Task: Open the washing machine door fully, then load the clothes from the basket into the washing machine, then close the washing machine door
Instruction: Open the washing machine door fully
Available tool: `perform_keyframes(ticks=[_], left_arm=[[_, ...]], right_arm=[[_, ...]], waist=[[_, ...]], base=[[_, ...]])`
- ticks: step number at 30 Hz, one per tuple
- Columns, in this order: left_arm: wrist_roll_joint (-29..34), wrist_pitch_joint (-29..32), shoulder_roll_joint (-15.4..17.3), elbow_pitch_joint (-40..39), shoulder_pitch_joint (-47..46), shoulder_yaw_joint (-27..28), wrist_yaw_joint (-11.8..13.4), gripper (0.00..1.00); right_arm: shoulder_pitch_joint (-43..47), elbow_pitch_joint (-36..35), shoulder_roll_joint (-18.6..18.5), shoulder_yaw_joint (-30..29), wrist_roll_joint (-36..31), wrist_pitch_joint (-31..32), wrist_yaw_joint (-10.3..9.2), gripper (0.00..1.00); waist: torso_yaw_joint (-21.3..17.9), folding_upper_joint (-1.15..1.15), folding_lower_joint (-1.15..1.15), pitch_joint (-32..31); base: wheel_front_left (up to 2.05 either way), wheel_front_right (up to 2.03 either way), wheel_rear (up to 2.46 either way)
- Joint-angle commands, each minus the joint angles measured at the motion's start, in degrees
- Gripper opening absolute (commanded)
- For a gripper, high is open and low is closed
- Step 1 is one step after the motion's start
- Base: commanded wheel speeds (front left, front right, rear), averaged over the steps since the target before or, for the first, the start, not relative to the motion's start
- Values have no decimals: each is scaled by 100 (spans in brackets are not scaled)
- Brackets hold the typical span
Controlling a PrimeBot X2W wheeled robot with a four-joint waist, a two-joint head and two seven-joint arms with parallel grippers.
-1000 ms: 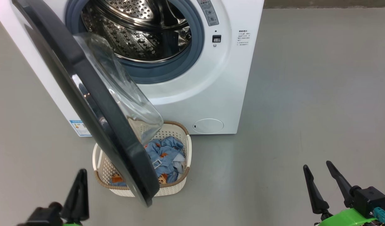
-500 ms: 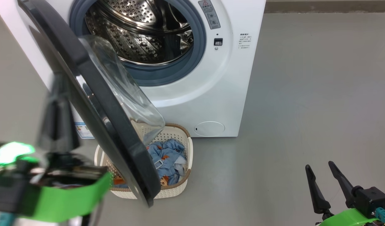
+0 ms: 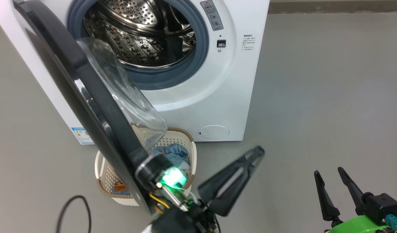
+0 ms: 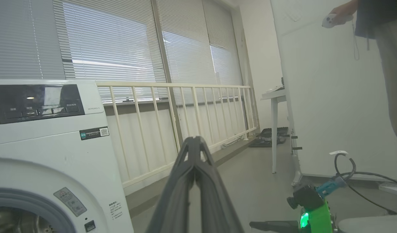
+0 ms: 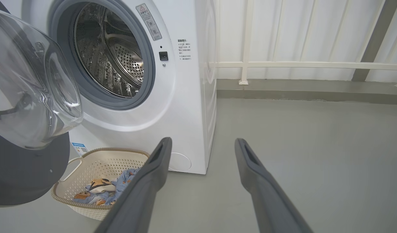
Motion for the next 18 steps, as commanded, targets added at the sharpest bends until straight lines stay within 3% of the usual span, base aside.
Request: perform_keyframes(ticks=[1,7,18], left_arm=[[-71,42,37,12,-73,70,-23,0],[-69,28,108,606,120,-20,50,0],[-174,-101,152,951,421,-55,167,0]], right_arm=[[-130,-113,-56,117,-47,-69,9,100],[-150,-72,-59,120,-61,-69,9,100],[-174,-39,-76,68,-55,-69,9,100]], waist=[[14,0,0,22],[75,0,0,73],[232,0,0,139]], base=[[0,0,0],[0,0,0],[0,0,0]])
